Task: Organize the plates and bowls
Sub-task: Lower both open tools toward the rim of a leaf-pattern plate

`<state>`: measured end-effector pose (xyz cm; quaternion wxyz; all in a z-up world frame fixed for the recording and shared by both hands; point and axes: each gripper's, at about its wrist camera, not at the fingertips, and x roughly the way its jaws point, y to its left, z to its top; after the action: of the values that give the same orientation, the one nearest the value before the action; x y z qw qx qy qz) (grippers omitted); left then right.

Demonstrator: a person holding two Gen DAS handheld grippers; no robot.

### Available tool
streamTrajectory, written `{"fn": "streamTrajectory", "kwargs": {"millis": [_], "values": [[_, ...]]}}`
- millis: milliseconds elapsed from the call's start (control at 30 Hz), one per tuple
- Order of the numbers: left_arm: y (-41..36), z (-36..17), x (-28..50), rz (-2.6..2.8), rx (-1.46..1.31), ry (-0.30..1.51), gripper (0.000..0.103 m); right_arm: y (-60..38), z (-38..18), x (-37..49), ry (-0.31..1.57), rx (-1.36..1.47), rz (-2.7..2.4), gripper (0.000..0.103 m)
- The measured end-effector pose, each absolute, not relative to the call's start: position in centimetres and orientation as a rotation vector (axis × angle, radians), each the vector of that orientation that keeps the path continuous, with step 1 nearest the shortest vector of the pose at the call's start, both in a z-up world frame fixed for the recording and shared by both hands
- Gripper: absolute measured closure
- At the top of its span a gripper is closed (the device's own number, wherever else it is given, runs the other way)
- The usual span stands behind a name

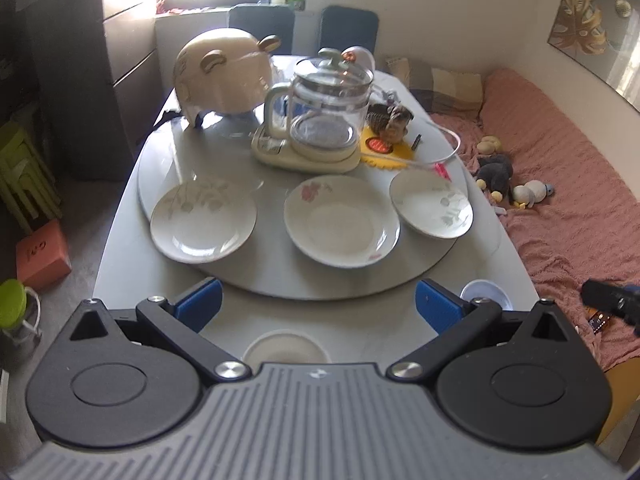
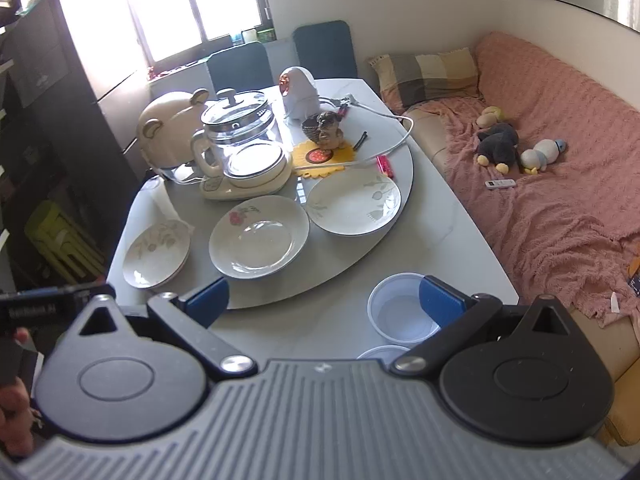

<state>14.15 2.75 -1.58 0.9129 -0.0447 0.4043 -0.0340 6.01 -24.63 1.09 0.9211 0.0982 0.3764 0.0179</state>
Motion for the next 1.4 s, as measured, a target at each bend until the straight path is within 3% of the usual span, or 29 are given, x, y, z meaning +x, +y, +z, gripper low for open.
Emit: {"fn": "streamTrajectory", "kwargs": {"millis": [500,1033,1400], "values": [[-2.3,0.6,22.2,-0.132,-0.096,0.772,0.0,-27.0,-0.3,13.1,0.756,0.302,0.042,0.0],[-8.7,-6.9,34.6,-0.166,-0.044,0.939,0.0,-32.4,-5.3,23.8,0.833,0.32,0.083,0.0],[-11.5,-12.6,42.5,-0.165,0.043,1.057,0.0,-34.6,-10.6,30.5,0.917,0.348,0.183,0.024]]}}
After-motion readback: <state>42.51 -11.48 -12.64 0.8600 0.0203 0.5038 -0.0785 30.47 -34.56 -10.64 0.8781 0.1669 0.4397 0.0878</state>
